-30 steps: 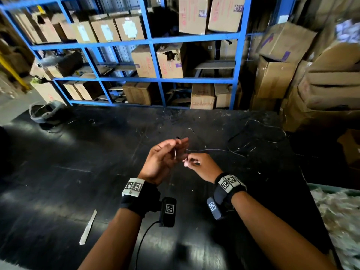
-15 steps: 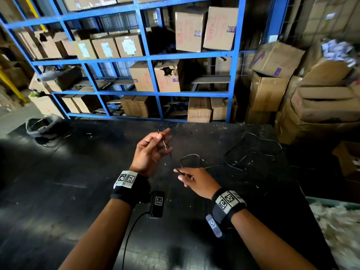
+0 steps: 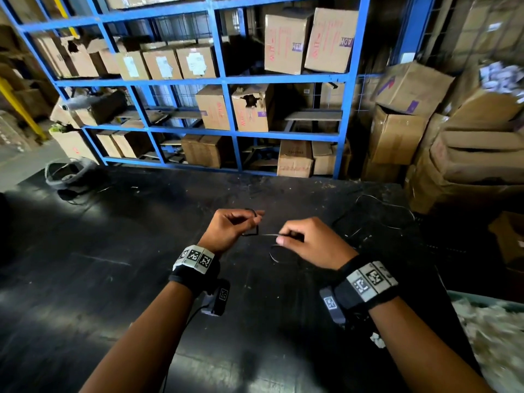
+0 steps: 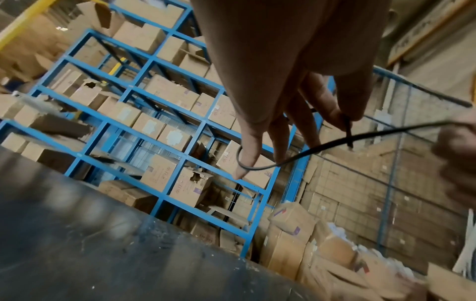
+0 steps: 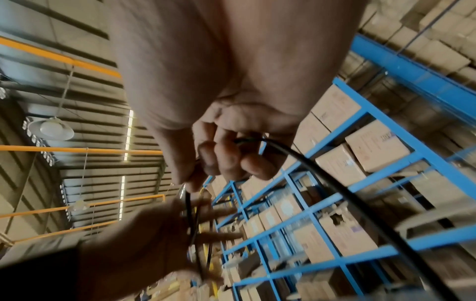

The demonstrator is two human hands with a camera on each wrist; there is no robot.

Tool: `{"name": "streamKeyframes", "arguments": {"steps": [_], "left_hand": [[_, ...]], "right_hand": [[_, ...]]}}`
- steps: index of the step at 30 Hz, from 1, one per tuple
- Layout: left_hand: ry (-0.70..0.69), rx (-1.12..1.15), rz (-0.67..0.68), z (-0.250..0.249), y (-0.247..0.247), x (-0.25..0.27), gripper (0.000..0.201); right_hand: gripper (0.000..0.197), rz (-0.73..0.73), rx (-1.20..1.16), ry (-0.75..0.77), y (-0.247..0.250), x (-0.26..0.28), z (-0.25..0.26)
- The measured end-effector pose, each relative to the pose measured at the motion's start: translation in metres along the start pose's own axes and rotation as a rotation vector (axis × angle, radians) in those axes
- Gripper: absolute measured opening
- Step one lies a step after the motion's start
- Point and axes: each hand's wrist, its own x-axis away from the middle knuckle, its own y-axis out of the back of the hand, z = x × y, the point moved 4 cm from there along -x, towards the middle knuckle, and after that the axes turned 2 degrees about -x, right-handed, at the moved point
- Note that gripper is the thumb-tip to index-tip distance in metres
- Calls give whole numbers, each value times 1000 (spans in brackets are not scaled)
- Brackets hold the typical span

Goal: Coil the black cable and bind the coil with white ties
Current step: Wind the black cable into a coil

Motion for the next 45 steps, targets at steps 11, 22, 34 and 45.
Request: {"name": "streamKeyframes", "arguments": {"steps": [11,22,34,45], "left_hand": [[272,230,257,26,-41,10,24],[267,353,373,14,-69,19,20],[77,731,272,-12,-48,-3,34],[170,362,76,16,-35,-5,21]], "right_hand": [[14,-12,31,38,50,-18,-12],[19,-83,-102,-23,43,-11,-51],[32,-20,-305,-322,-75,20,-96],[19,75,159,-80,-16,26,-20]]}}
